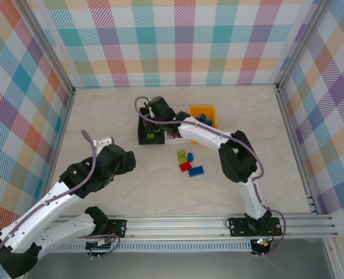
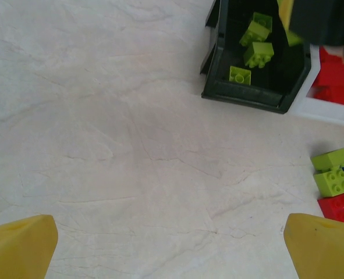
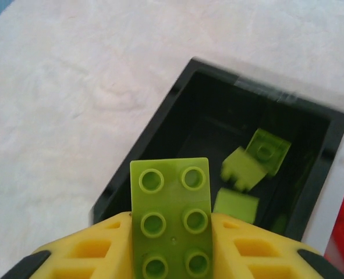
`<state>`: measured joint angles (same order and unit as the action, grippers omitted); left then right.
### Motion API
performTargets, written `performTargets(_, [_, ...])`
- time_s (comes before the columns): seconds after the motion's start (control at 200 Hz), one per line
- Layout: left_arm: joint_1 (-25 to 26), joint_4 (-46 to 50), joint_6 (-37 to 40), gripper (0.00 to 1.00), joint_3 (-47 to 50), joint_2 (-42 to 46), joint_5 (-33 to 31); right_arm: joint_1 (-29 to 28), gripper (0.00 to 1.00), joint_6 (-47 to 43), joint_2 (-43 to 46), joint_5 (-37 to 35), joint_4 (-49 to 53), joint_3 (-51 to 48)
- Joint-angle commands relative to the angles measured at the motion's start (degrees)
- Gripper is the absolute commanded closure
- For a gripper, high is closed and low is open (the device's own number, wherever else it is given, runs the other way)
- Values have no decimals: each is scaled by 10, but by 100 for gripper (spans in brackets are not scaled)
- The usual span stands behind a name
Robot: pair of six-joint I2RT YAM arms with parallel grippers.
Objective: Sort the legos into containers by color
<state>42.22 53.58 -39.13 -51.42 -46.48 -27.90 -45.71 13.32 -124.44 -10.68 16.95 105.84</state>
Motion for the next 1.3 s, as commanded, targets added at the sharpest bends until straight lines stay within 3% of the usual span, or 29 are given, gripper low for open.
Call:
performTargets(0.0, [-4, -16, -8, 0, 11, -5, 16, 17, 54, 14, -43, 21, 79, 59])
performTargets(0.065, [-4, -20, -7, 0, 13, -9, 19, 20, 38, 15, -42, 23, 87, 70])
performTargets(0.13, [-4, -24, -6, 0, 13, -11, 24, 20, 31, 11, -16, 25, 80, 55])
performTargets(0.285, [-4, -40, -2, 0, 15, -25, 36, 19, 29, 27, 100, 37, 55, -56])
performTargets(0.595, [-5, -96, 2, 0, 38, -58, 66, 19, 27, 123, 326, 39, 137, -378])
performTargets(0.72, [-4, -111, 2, 0, 40, -91, 77, 20, 19, 137, 400, 22, 159, -485])
performTargets(0.745, [-4, -114, 2, 0, 40, -97, 80, 20, 13, 140, 409, 23, 160, -502])
performTargets(0.85, [-5, -122, 3, 0, 39, -113, 84, 18, 0, 150, 417, 33, 148, -549])
performTargets(1.3, [-5, -124, -2, 0, 46, -121, 80, -21, 2, 142, 324, -13, 101, -540])
